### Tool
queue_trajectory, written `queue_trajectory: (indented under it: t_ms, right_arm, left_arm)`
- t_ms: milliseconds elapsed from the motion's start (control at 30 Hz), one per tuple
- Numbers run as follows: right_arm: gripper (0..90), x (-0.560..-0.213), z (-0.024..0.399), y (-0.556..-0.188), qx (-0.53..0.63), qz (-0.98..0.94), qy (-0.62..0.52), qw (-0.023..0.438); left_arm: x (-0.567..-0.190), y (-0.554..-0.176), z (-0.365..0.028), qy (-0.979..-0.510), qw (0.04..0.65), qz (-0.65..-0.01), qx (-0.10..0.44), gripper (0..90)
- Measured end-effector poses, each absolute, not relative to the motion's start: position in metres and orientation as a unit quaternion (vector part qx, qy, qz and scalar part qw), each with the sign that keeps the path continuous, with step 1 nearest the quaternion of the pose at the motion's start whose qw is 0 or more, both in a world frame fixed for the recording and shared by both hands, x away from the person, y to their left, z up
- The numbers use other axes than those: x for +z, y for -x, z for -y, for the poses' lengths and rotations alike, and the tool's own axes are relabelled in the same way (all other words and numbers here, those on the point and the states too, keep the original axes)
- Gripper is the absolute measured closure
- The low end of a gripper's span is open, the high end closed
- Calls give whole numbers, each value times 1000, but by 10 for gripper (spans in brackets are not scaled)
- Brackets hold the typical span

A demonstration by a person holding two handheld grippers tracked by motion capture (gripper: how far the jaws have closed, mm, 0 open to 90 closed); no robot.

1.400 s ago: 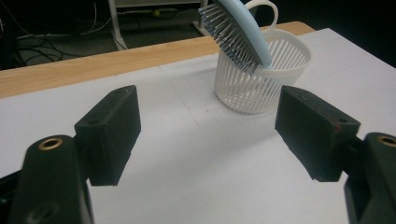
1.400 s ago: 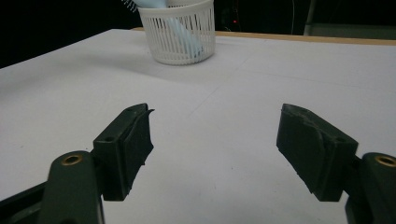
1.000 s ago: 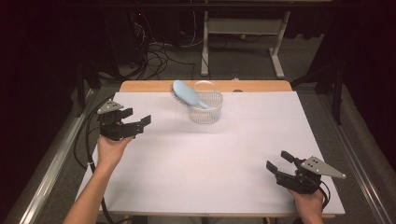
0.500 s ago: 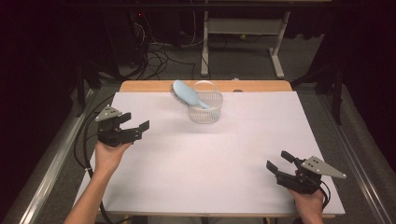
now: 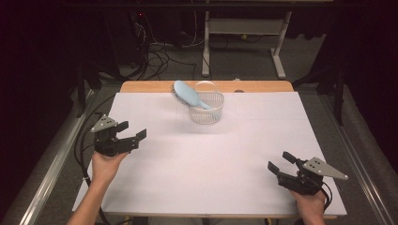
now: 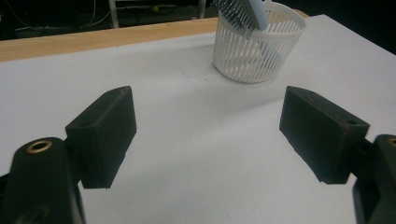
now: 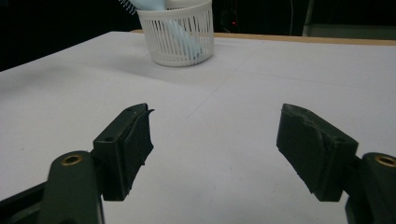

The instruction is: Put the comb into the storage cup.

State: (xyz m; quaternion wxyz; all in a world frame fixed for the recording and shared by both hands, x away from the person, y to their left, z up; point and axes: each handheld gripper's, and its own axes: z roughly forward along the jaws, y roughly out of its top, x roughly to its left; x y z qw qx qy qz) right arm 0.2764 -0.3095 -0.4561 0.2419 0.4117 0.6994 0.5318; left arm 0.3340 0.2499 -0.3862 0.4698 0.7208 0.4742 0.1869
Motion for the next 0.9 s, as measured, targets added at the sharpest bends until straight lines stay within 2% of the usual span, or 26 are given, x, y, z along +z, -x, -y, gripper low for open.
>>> queue_trajectory:
  t_ms: [900]
  right_arm:
    - [268,-456,310,-276,533,-697,-414,243]
  left_arm:
    - [-404,-308,-267,-701,484,-487,193,184]
